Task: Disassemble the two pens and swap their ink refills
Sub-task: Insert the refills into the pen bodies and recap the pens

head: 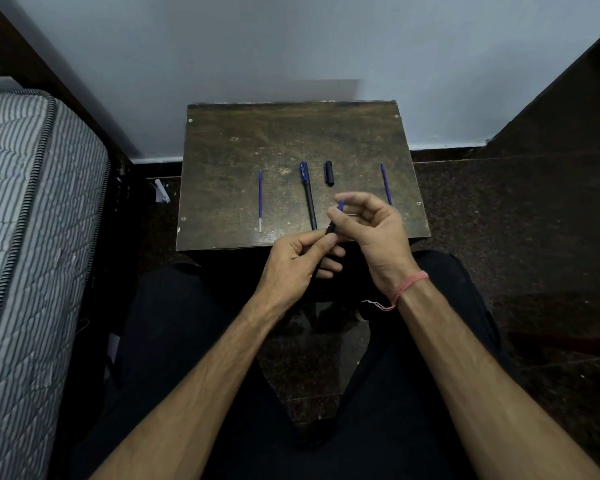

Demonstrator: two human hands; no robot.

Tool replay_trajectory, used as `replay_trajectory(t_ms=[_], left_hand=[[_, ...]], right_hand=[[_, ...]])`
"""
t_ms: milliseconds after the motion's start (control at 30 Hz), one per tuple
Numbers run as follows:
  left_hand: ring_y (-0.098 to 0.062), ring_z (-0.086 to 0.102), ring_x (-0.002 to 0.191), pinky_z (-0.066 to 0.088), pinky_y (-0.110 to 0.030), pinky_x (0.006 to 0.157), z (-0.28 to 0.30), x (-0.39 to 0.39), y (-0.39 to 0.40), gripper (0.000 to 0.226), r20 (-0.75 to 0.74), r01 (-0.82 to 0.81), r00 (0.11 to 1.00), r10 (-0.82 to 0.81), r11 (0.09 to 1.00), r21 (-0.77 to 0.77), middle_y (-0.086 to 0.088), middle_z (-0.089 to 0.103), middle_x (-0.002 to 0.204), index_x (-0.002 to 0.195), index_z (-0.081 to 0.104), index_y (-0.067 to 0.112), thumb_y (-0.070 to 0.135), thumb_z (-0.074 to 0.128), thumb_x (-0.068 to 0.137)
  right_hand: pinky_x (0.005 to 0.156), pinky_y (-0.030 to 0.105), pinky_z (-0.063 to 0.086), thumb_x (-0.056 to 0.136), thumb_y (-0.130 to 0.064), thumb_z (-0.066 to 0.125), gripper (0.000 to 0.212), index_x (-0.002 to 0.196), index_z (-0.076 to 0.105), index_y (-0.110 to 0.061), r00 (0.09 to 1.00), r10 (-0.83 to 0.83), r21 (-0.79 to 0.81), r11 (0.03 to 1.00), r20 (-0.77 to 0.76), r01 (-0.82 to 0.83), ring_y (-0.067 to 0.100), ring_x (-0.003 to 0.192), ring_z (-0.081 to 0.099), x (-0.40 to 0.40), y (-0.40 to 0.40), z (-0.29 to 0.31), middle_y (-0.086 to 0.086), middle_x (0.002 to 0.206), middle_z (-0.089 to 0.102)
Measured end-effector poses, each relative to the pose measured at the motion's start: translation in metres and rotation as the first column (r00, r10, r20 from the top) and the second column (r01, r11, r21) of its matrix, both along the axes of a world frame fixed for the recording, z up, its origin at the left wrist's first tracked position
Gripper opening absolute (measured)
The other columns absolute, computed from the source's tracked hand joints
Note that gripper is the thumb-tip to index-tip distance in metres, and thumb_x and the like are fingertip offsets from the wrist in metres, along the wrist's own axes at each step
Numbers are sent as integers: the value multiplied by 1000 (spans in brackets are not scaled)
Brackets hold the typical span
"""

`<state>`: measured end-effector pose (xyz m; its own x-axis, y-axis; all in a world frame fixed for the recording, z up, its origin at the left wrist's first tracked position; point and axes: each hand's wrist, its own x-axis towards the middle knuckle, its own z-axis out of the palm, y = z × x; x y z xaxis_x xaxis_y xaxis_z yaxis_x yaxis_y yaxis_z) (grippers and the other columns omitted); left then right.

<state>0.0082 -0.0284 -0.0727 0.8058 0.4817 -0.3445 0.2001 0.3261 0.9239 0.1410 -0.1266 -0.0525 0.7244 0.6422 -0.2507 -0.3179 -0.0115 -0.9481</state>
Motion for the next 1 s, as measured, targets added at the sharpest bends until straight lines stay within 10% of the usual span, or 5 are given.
replay_trajectory(t_ms=[300, 467, 800, 1000], left_hand=[[-14, 81, 79, 66, -28, 73, -2, 0, 3, 22, 2, 47, 999, -47, 999, -2, -1, 85, 95, 115, 82, 20, 24, 60, 117], [-13, 81, 79, 65, -29, 74, -1, -1, 1, 23, -4, 71, 997, -71, 997, 23, 0, 85, 95, 113, 82, 25, 25, 59, 117], [-16, 79, 77, 64, -32, 71, 3, -2, 2, 23, -24, 60, 998, -60, 998, -11, -2, 83, 93, 110, 77, 18, 27, 57, 118], [-4, 46, 48, 44, -21, 44, 1, 1, 2, 30, -1, 9, 1000, -9, 1000, 12, 11, 48, 58, 94, 74, 32, 33, 57, 118]], right_hand=[[99, 32, 60, 107, -1, 64, 42, 147, 63, -11, 981, 124, 101, 989, -151, -110, 16, 119, 73, 4, -4, 5, 10, 130, 79], [73, 23, 62, 97, 0, 79, 33, 130, 72, -2, 1000, -4, -24, 1000, -19, 3, 9, 76, 73, 3, -4, -2, -4, 91, 80], [102, 33, 61, 109, 2, 59, 42, 150, 60, -6, 989, 104, 115, 989, -108, -92, 17, 113, 75, 12, -10, 5, 12, 129, 79], [98, 33, 63, 106, 4, 62, 42, 148, 61, -3, 985, 132, 112, 986, -113, -120, 17, 109, 77, 1, -5, 5, 9, 121, 81]])
